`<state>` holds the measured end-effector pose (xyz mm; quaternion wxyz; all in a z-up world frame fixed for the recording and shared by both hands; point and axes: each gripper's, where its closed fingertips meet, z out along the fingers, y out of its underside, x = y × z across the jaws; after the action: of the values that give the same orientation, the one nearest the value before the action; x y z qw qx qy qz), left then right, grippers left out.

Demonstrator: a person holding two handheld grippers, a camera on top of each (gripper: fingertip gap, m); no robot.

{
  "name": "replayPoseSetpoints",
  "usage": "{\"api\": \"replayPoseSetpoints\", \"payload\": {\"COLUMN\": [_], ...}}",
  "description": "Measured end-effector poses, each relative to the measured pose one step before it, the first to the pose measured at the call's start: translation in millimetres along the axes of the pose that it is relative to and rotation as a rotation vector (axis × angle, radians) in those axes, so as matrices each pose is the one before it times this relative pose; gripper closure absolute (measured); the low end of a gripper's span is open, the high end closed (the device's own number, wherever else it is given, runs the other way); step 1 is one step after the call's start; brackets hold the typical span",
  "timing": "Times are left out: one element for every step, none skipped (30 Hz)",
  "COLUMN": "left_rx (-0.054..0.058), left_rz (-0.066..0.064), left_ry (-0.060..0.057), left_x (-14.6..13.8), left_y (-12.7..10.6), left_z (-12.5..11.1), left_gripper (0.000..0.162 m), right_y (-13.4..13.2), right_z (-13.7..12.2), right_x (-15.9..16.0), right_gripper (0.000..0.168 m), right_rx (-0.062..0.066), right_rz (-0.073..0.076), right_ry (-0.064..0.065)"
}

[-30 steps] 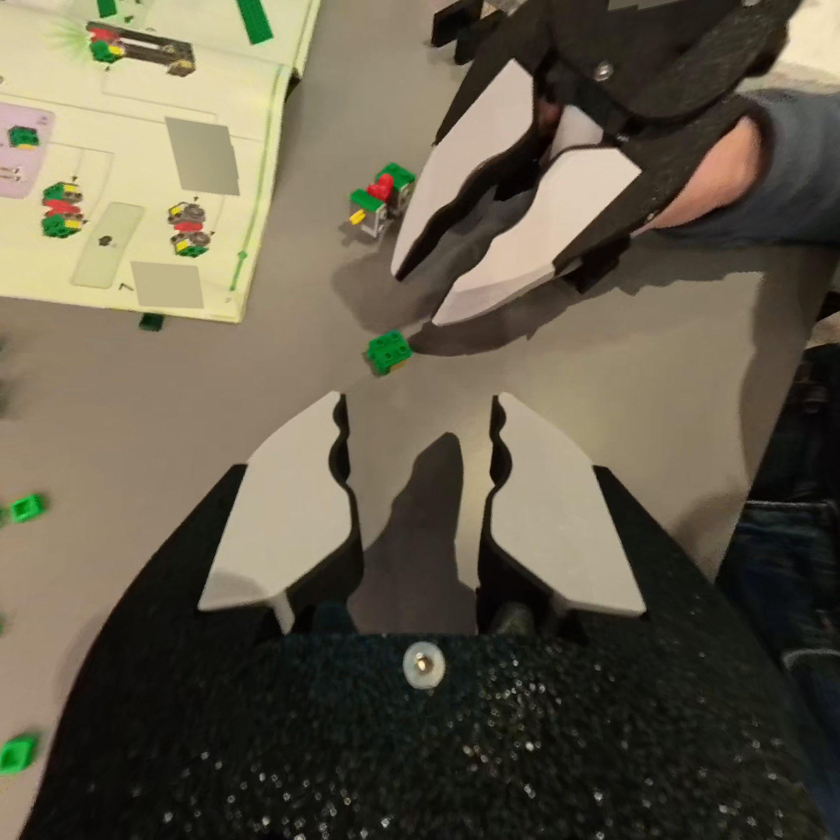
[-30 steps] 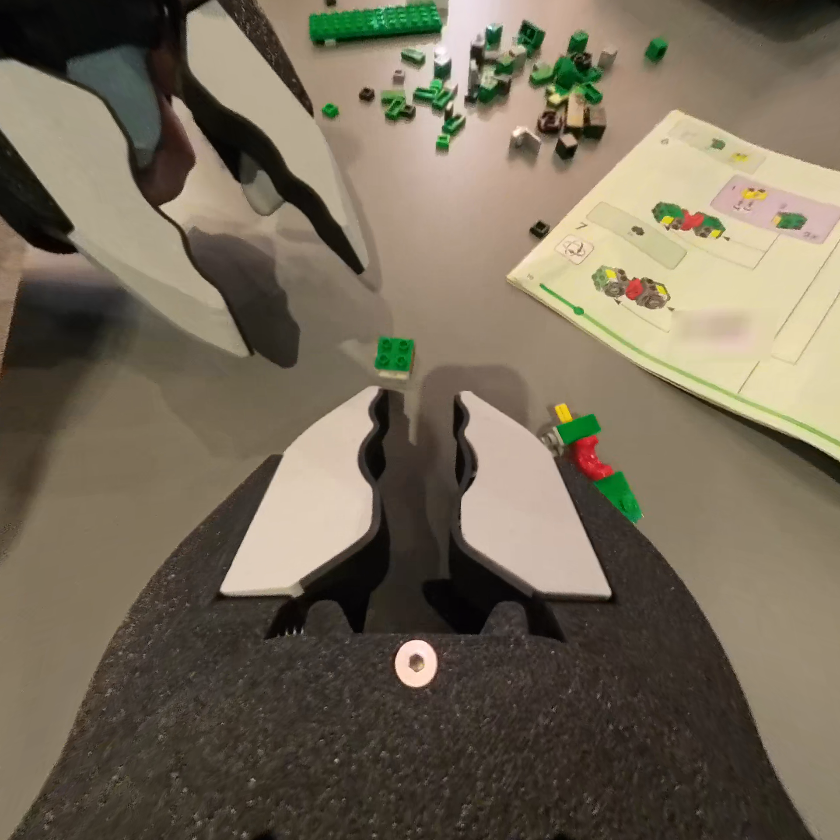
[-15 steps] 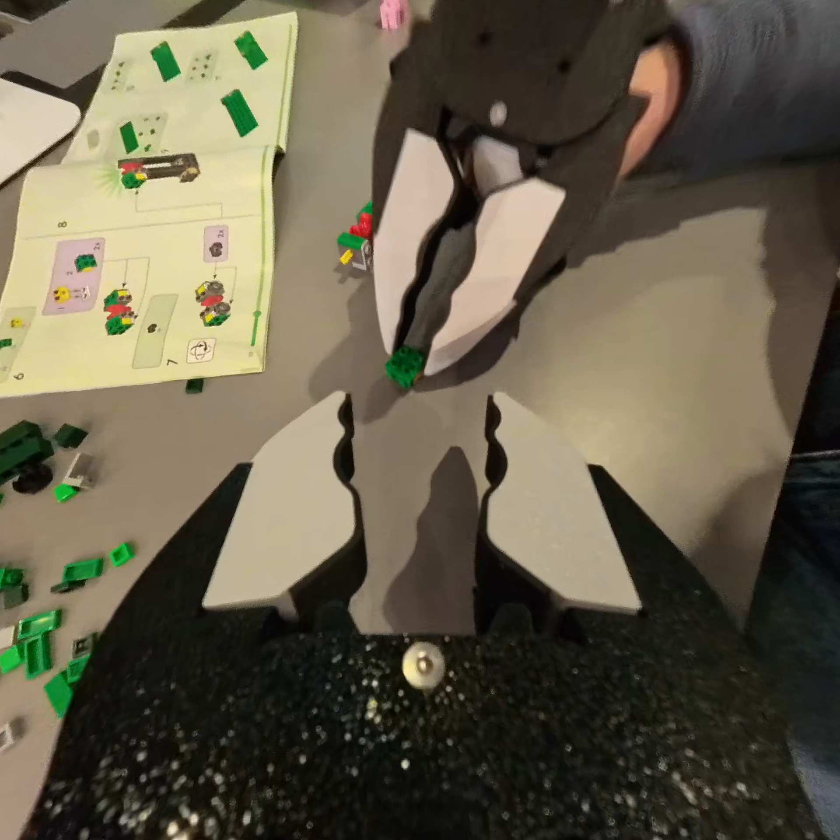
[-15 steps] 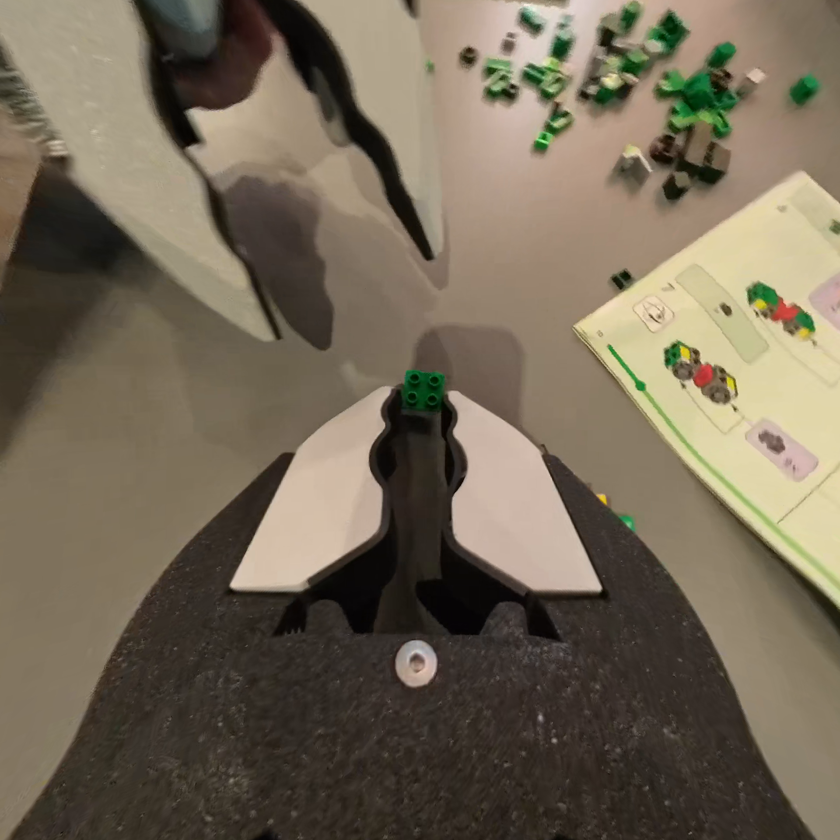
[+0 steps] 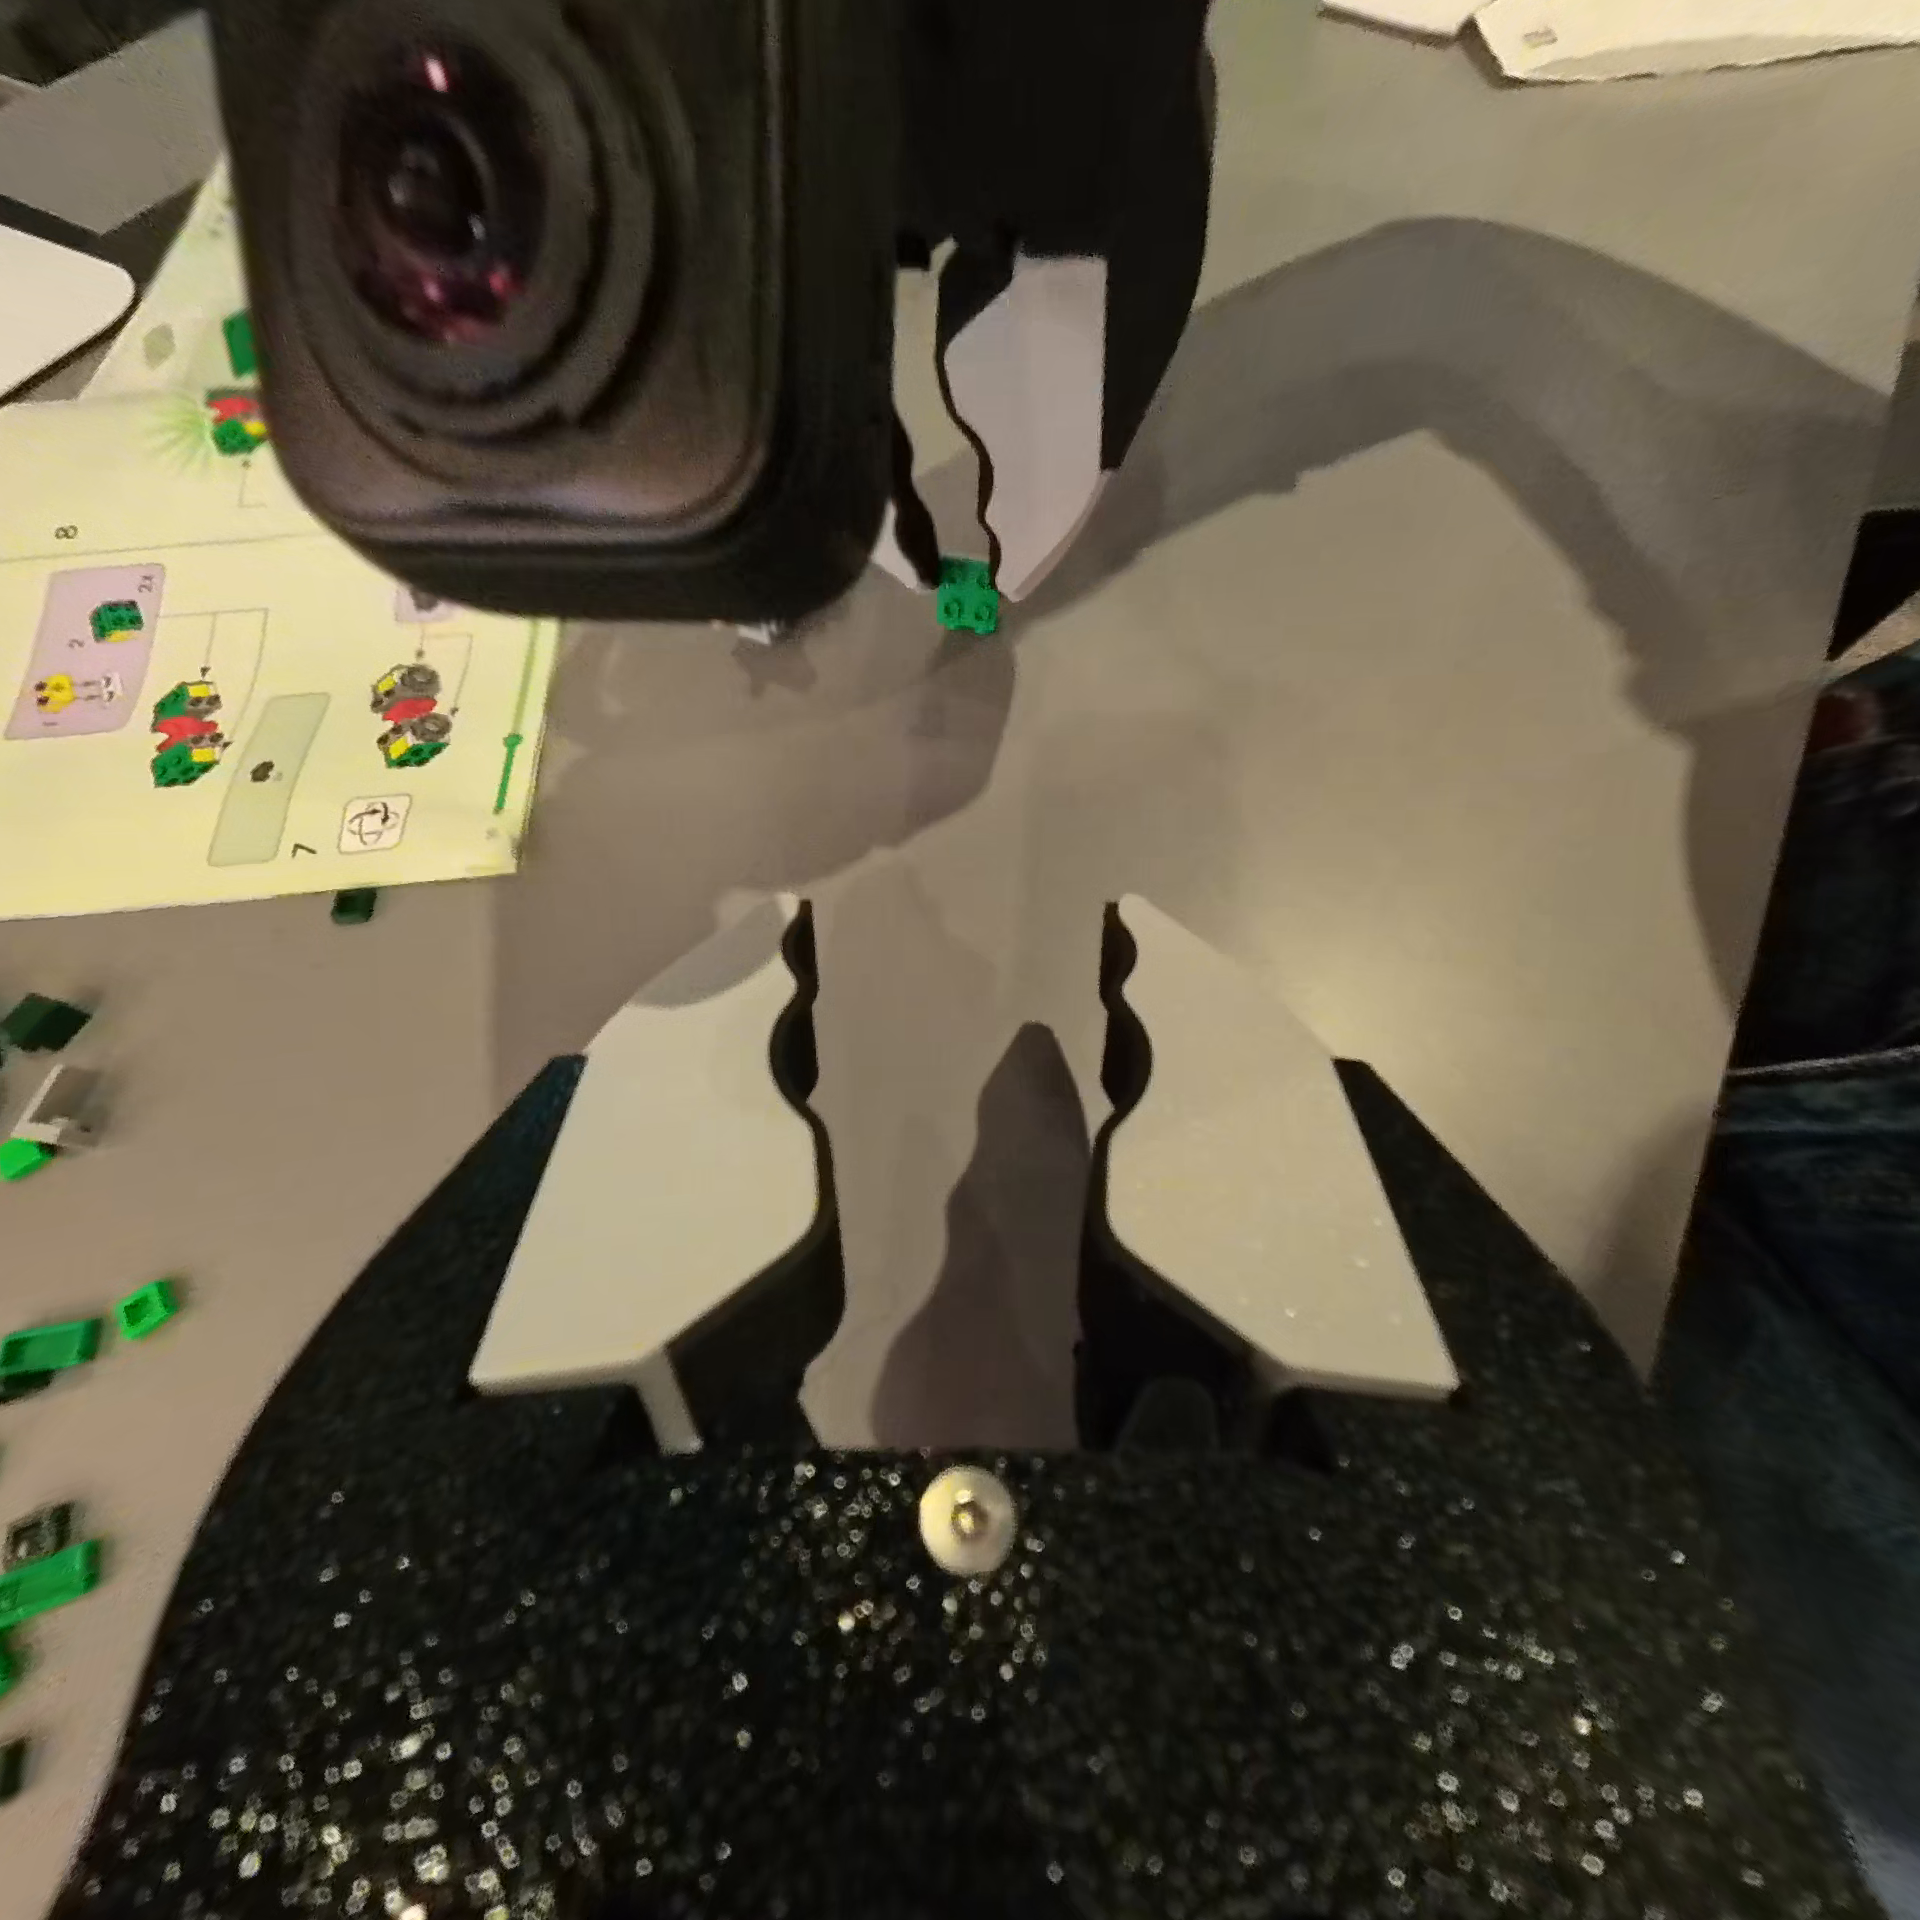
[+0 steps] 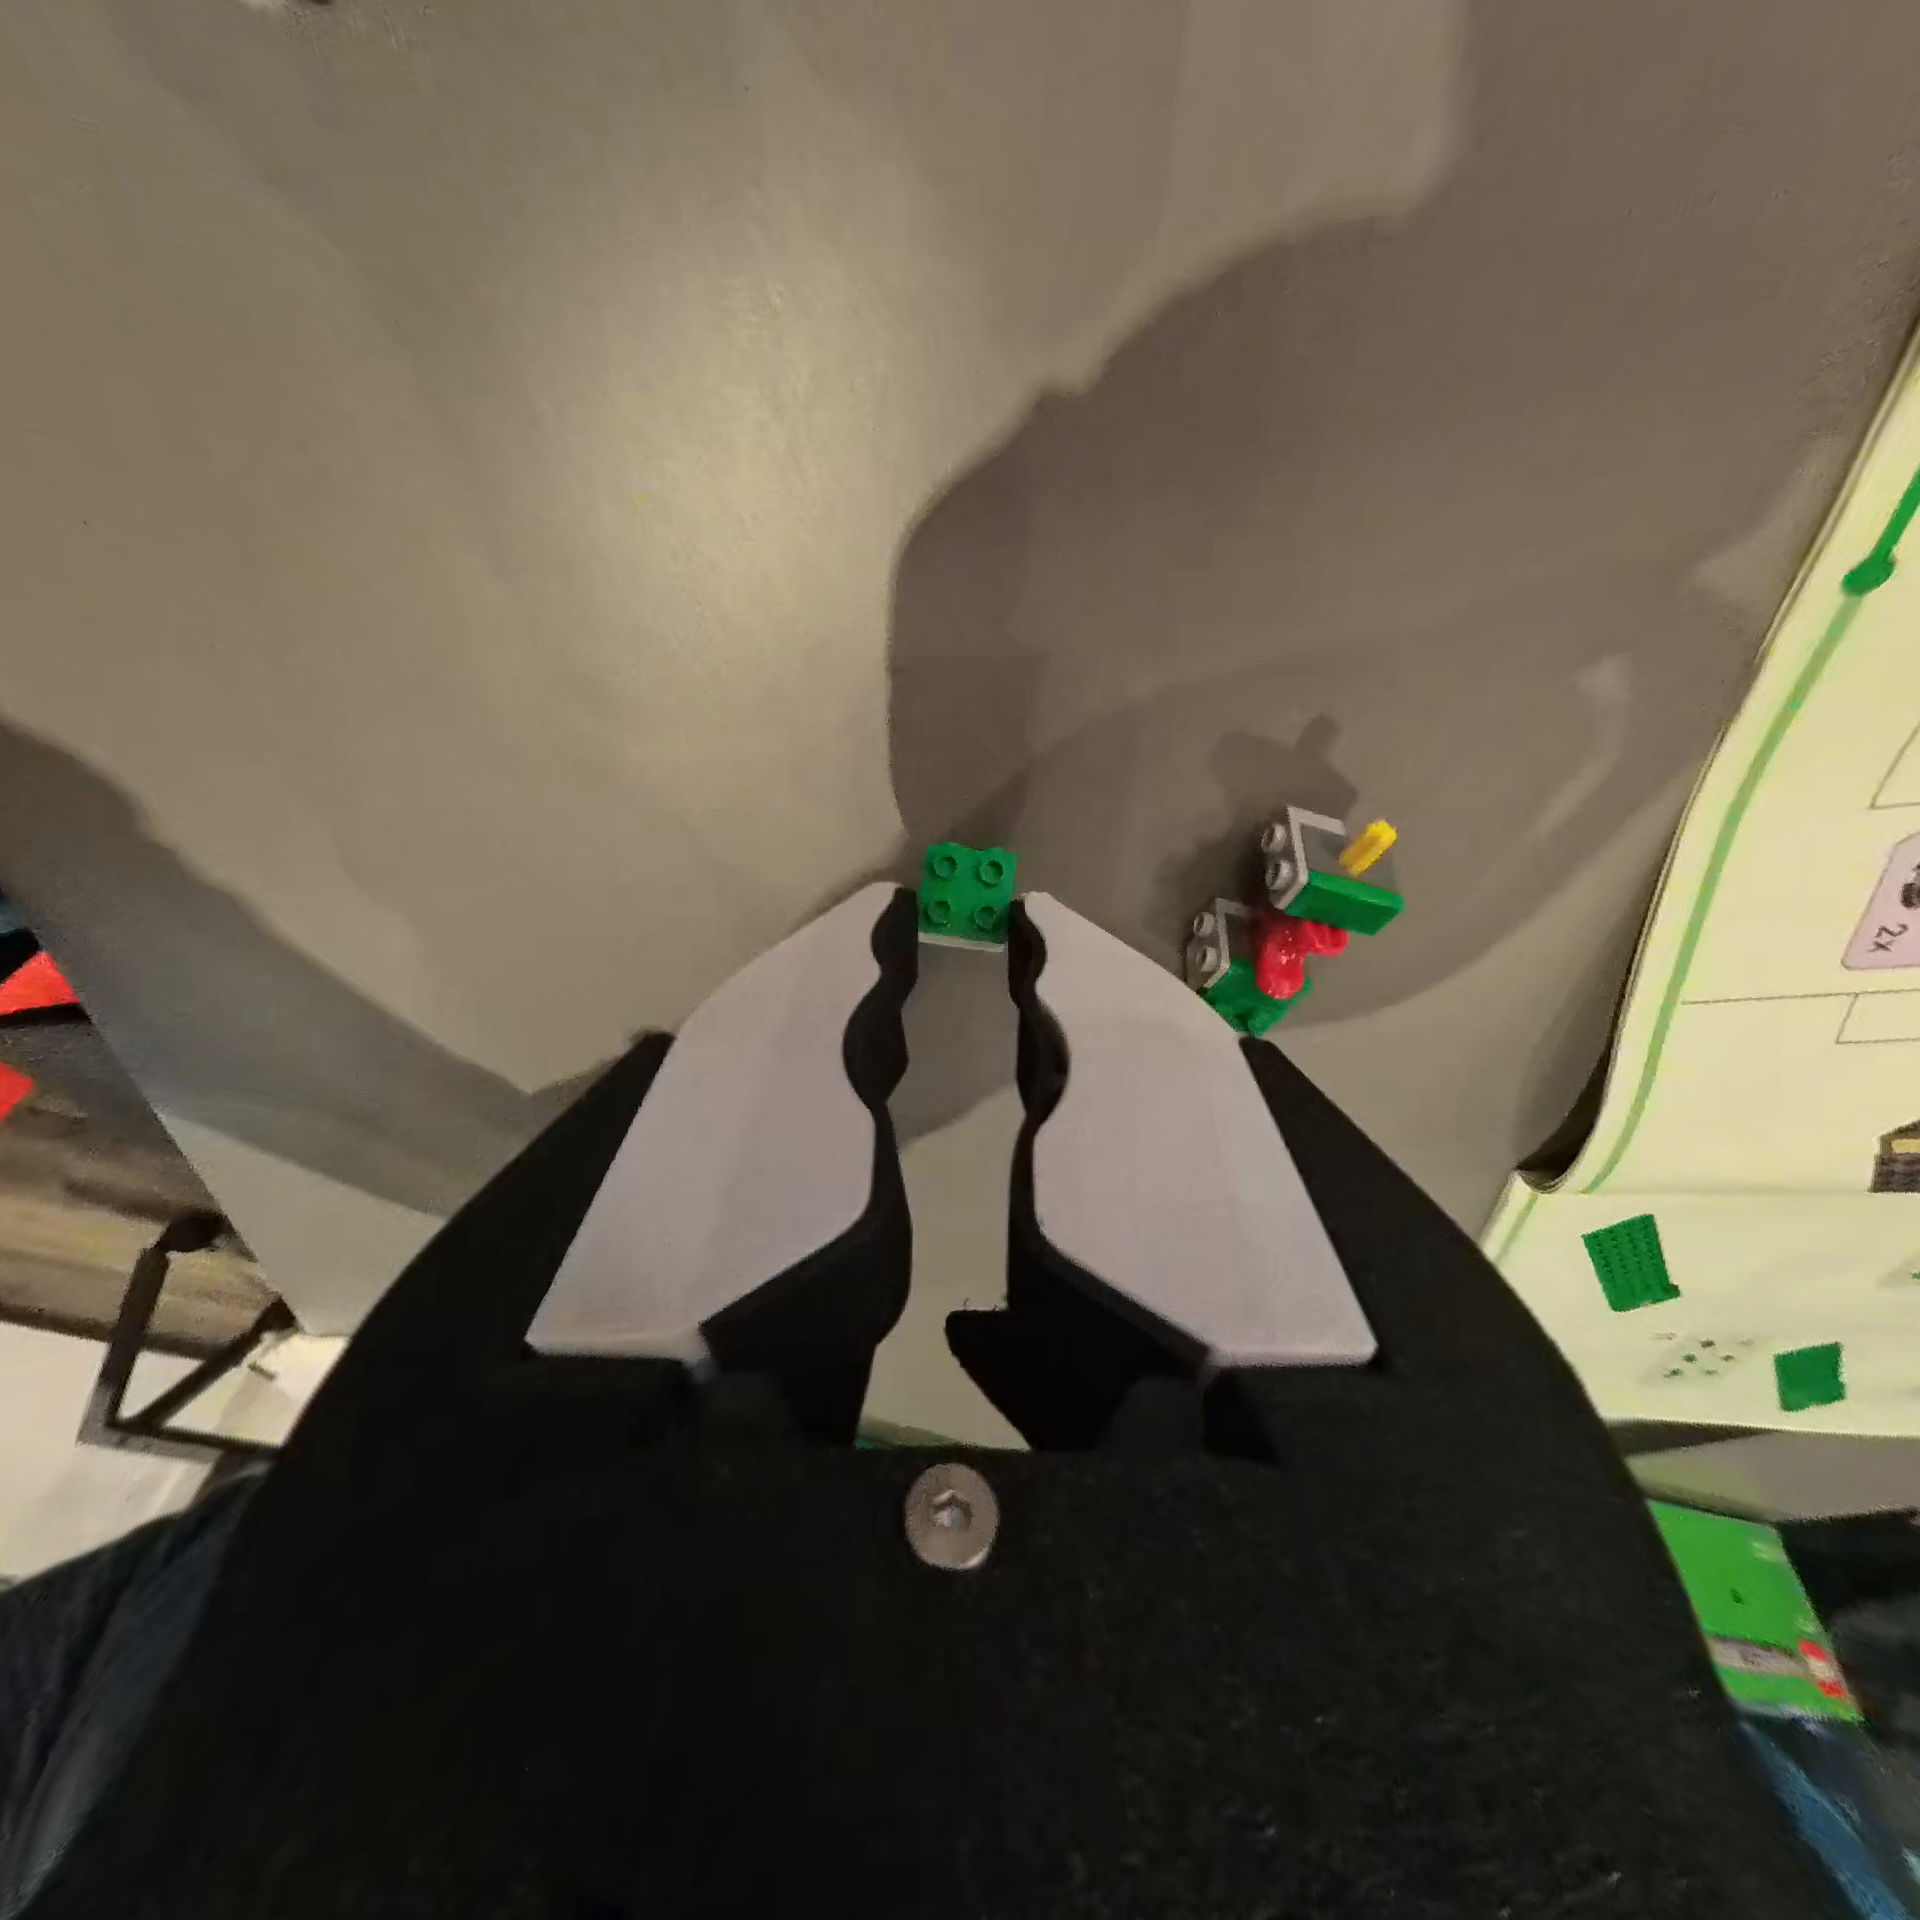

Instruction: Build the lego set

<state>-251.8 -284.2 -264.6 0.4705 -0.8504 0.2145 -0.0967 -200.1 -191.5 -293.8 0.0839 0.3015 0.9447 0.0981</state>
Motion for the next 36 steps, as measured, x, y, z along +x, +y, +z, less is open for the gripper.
{"api": "replayPoseSetpoints", "payload": {"left_rx": [-0.0010, 0.0028, 0.0111, 0.0196, 0.0232, 0.0180, 0.0067, -0.0014, -0.0040, -0.0006, 0.0076, 0.0158, 0.0219, 0.0274, 0.0292, 0.0257, 0.0187, 0.0093, -0.0002, -0.0075, -0.0093, -0.0036, 0.0056, 0.0118, 0.0140, 0.0105, 0.0055, 0.0060, 0.0095, 0.0164, 0.0385, 0.0744, 0.1040, 0.1185, 0.1225, 0.1132], "left_rz": [-0.0036, -0.0053, -0.0084, -0.0116, -0.0124, -0.0095, -0.0009, 0.0093, 0.0149, 0.0157, 0.0133, 0.0097, 0.0082, 0.0080, 0.0063, 0.0053, 0.0050, 0.0032, 0.0003, -0.0025, -0.0035, -0.0015, 0.0017, 0.0038, 0.0050, 0.0062, 0.0084, 0.0011, -0.0185, -0.0428, -0.0606, -0.0754, -0.0956, -0.1114, -0.1164, -0.1081], "left_ry": [-0.0033, -0.0034, 0.0010, 0.0073, 0.0106, 0.0036, -0.0029, -0.0021, -0.0058, -0.0053, 0.0044, 0.0063, 0.0015, -0.0002, 0.0012, 0.0041, 0.0057, 0.0059, 0.0070, 0.0066, 0.0056, 0.0052, 0.0027, 0.0007, 0.0012, -0.0037, -0.0074, -0.0095, -0.0165, -0.0277, -0.0228, 0.0014, 0.0255, 0.0432, 0.0558, 0.0620], "left_x": [0.82, 0.64, 1.01, 1.95, 2.56, 1.73, 0.99, 1.35, 0.74, 0.84, 2.03, 2.13, 1.31, 0.98, 1.01, 1.15, 1.26, 1.14, 1.00, 0.80, 0.59, 0.74, 0.68, 0.56, 0.64, -0.03, -0.60, -1.15, -2.74, -5.43, -5.99, -3.40, -0.75, 1.21, 2.66, 3.67], "left_y": [1.67, 0.98, -0.51, -2.39, -3.68, -3.60, -2.53, -1.44, -1.50, -2.08, -3.22, -4.21, -4.86, -5.35, -5.43, -4.78, -3.61, -2.09, -0.50, 0.87, 1.18, 0.53, -0.76, -1.80, -2.24, -1.68, -1.04, -0.98, -1.62, -2.17, -4.71, -9.33, -13.66, -15.95, -16.43, -14.85], "left_z": [-0.50, -0.27, 0.22, 1.06, 2.07, 3.07, 4.00, 4.50, 4.77, 4.73, 4.53, 3.95, 3.07, 2.15, 1.26, 0.86, 0.56, 0.61, 0.85, 0.98, 0.92, 0.72, 0.42, -0.01, -0.09, -0.38, -0.45, -0.62, -1.19, -2.00, -3.10, -4.43, -5.34, -5.68, -5.54, -4.87], "left_gripper": [0.110, 0.110, 0.110, 0.109, 0.109, 0.109, 0.110, 0.112, 0.113, 0.114, 0.116, 0.117, 0.118, 0.119, 0.123, 0.128, 0.132, 0.133, 0.133, 0.132, 0.132, 0.133, 0.135, 0.138, 0.142, 0.145, 0.146, 0.146, 0.146, 0.146, 0.146, 0.146, 0.146, 0.146, 0.146, 0.146], "right_y": [-2.54, -3.14, -2.47, -1.79, -3.67, -5.37, -7.12, -8.09, -7.99, -6.53, -5.11, -3.80, -1.97, -1.21, -1.19, -1.01, -0.64, -0.40, -0.34, -0.69, -0.62, -0.82, -1.08, -0.90, -1.03, -1.09, -1.10, -0.74, -1.50, -3.02, -4.65, -5.81, -7.46, -9.31, -10.12, -9.38], "right_z": [-0.92, -0.59, -0.03, -0.44, -0.83, -1.72, -3.33, -4.49, -5.51, -5.46, -4.93, -4.15, -3.19, -2.38, -1.79, -1.52, -1.36, -1.19, -1.24, -1.26, -1.10, -0.85, -0.63, -0.35, -0.32, -0.16, -0.39, -0.44, -1.45, -3.16, -4.61, -5.21, -4.89, -3.82, -2.38, -1.00], "right_x": [0.31, -0.52, -0.54, 1.36, 1.51, -0.30, -0.41, -1.49, -0.61, -2.62, -2.95, -0.53, -2.24, -2.69, -2.07, -1.98, -1.42, -0.48, 0.03, 0.44, -0.29, -0.50, -0.38, -0.27, -0.48, -0.54, 0.05, 1.18, 2.21, 5.51, 5.46, 6.34, 5.61, 3.84, 4.26, 5.08], "right_gripper": [0.152, 0.152, 0.152, 0.152, 0.152, 0.152, 0.152, 0.152, 0.152, 0.152, 0.152, 0.152, 0.152, 0.152, 0.152, 0.152, 0.152, 0.152, 0.152, 0.152, 0.152, 0.152, 0.152, 0.152, 0.152, 0.152, 0.152, 0.152, 0.152, 0.147, 0.136, 0.130, 0.129, 0.128, 0.128, 0.129], "right_rx": [0.0129, 0.0209, 0.0235, 0.0299, 0.0561, 0.0777, 0.0996, 0.1074, 0.1059, 0.0932, 0.0735, 0.0567, 0.0397, 0.0278, 0.0243, 0.0206, 0.0152, 0.0104, 0.0081, 0.0095, 0.0077, 0.0077, 0.0075, 0.0063, 0.0061, 0.0065, 0.0060, 0.0055, 0.0127, 0.0250, 0.0356, 0.0409, 0.0456, 0.0503, 0.0481, 0.0329], "right_rz": [-0.0106, -0.0071, -0.0086, -0.0229, -0.0352, -0.0383, -0.0367, -0.0390, -0.0360, -0.0245, -0.0143, -0.0022, 0.0035, 0.0082, 0.0058, 0.0031, 0.0027, 0.0033, 0.0019, -0.0001, 0.0012, 0.0031, 0.0038, 0.0024, 0.0008, -0.0002, 0.0027, 0.0015, 0.0015, 0.0031, 0.0013, 0.0014, -0.0073, -0.0233, -0.0336, -0.0404], "right_ry": [0.0068, 0.0002, 0.0034, 0.0221, 0.0317, 0.0256, 0.0319, 0.0299, 0.0428, 0.0279, 0.0183, 0.0286, 0.0083, 0.0007, 0.0023, 0.0003, 0.0007, 0.0037, 0.0043, 0.0053, -0.0010, -0.0046, -0.0037, -0.0032, -0.0027, -0.0032, 0.0024, 0.0107, 0.0215, 0.0494, 0.0508, 0.0584, 0.0596, 0.0605, 0.0762, 0.0869]}}
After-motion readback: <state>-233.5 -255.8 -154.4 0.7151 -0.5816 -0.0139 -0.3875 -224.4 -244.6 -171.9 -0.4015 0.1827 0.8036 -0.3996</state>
